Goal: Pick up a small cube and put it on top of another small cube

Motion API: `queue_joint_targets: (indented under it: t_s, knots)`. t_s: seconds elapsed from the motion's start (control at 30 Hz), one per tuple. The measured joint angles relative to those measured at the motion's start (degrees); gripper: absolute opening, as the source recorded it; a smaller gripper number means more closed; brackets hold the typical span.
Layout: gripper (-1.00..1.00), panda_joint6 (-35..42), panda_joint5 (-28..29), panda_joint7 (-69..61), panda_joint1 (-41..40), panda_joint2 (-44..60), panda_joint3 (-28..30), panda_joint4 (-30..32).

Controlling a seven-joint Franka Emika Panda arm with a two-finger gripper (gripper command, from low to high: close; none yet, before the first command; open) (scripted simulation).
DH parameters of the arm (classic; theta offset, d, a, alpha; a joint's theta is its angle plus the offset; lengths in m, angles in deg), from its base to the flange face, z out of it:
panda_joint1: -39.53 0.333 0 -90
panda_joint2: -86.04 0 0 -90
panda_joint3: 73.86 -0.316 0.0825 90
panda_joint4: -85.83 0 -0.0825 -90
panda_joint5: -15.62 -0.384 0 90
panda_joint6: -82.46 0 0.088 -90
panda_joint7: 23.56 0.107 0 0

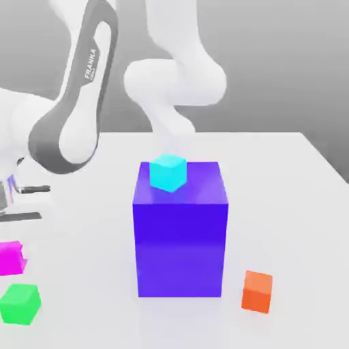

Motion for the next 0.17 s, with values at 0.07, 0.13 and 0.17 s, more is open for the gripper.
queue_joint_targets:
  t_s: [0.07, 0.13, 0.17]
  knots:
    - [1.0, -2.55, -2.36, -1.82, -1.42, 3.15, -1.86, -0.36]
    - [1.0, -2.55, -2.36, -1.82, -1.42, 3.15, -1.86, -0.36]
    - [1.0, -2.55, -2.36, -1.82, -1.42, 3.15, -1.86, -0.36]
